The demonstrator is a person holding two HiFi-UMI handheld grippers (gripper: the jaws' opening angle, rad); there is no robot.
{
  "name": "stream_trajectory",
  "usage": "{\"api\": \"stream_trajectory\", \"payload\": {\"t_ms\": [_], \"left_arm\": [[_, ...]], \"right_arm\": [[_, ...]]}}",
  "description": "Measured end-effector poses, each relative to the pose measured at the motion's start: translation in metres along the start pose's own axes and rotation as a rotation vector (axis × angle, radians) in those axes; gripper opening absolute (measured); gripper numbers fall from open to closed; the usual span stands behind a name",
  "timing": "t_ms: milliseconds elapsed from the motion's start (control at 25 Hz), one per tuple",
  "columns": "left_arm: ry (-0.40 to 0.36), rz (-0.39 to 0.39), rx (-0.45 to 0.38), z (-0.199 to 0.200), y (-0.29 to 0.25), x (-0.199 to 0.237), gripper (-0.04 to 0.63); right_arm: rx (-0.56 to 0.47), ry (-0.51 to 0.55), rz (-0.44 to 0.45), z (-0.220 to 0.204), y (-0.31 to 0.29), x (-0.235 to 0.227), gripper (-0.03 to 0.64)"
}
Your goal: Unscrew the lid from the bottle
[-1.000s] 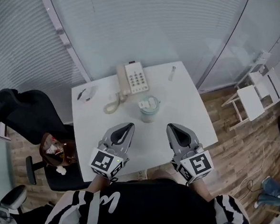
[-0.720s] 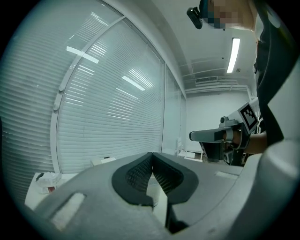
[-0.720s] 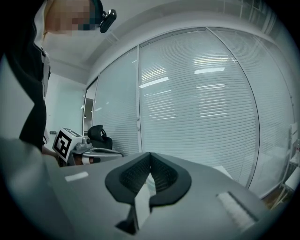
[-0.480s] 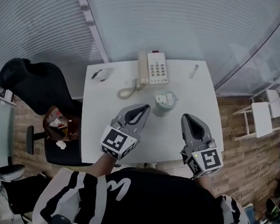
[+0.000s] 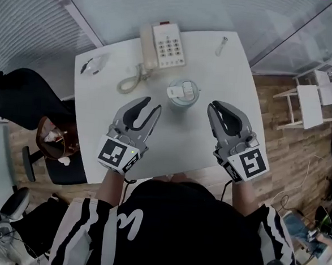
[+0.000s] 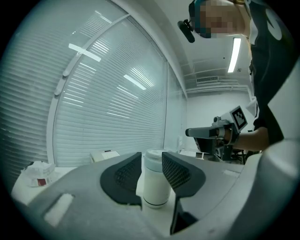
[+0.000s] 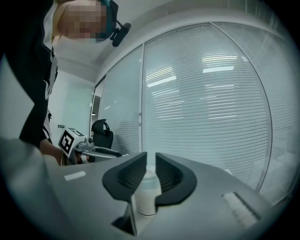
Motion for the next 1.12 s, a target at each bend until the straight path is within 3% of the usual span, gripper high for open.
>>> {"api": "stream_trajectory", "payload": {"t_ms": [80,240,360,720,1120], "left_arm": [[0.003,-0.054,0.019,-0.011,0.0,-0.009,0.167],[0.016,-0.138,0.048,-0.031,-0.009,-0.013,0.263],[0.007,-0.185,0.058,-0.043,-0.017,-0.013,0.317],[-0.006,-0.24,0.088,-0.074,-0.04,-0.011,0.44],[0.012,-0.281,0.137,-0.106,-0.067,-0.012,0.465]], "right_arm": [[0.021,-0.016,0.034,-0.003,0.0,0.005,0.144],[0.04,-0.029,0.142,-0.012,-0.011,0.009,0.316],[0.037,-0.019,0.22,-0.018,-0.02,0.007,0.391],[0.046,0.022,0.348,-0.041,-0.049,0.009,0.451],[0.06,0.051,0.476,-0.06,-0.072,0.02,0.483]]}}
Point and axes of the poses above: the fingertips, and each gripper's own axes: y backward along the fingers, x to its left, z out of its top, the point moved 2 cm from there along y, backward along the fingers, and after that the axes turned 2 degrees about -x, right-handed, at the moved point
